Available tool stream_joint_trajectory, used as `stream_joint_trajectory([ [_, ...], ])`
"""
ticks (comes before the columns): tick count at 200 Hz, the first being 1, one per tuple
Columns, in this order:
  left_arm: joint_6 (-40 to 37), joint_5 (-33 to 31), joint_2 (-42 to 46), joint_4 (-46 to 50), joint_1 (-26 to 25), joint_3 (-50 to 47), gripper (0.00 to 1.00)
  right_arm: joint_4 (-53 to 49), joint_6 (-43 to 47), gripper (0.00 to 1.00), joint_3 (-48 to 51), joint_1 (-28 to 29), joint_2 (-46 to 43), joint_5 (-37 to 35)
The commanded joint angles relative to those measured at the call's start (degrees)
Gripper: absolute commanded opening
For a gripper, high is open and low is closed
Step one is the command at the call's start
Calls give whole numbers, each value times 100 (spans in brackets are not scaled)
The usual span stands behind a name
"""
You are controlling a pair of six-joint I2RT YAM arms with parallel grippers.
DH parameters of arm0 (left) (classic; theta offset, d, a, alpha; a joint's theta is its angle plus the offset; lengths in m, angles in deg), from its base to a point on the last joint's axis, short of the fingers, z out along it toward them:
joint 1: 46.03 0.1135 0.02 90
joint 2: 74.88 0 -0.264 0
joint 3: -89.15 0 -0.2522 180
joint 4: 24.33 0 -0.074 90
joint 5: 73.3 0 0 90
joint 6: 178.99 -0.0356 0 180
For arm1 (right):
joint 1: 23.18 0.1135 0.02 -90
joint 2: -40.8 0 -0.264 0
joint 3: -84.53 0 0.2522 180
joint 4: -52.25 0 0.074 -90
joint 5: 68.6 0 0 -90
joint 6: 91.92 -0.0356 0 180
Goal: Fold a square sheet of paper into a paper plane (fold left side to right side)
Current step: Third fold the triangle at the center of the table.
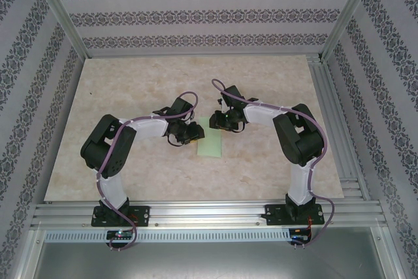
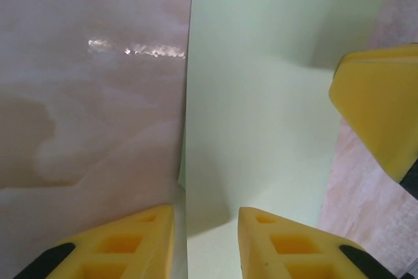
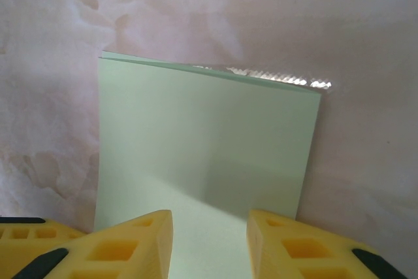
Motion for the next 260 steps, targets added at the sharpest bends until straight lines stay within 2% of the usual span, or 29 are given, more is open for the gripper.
stream_joint_trajectory([
  [1,17,13,20,-106,-71,21,31,28,114,36,75,-71,61,82],
  [67,44,-61,124,-20,-66,-5,21,84,206,37,54,-131,-159,53],
  [121,169,-109,207,-36,-128,2,7,227,569,50,394,-236,-1012,-163],
  [170,255,-140,215,-48,-189,33,0,155,719,51,716,-184,-1309,-229],
  [231,424,-59,427,-39,-225,100,0,1019,1790,53,2577,402,-3657,-1348],
  [260,427,-53,418,-21,-238,111,0,1618,2595,54,3378,1222,-4261,-1956],
])
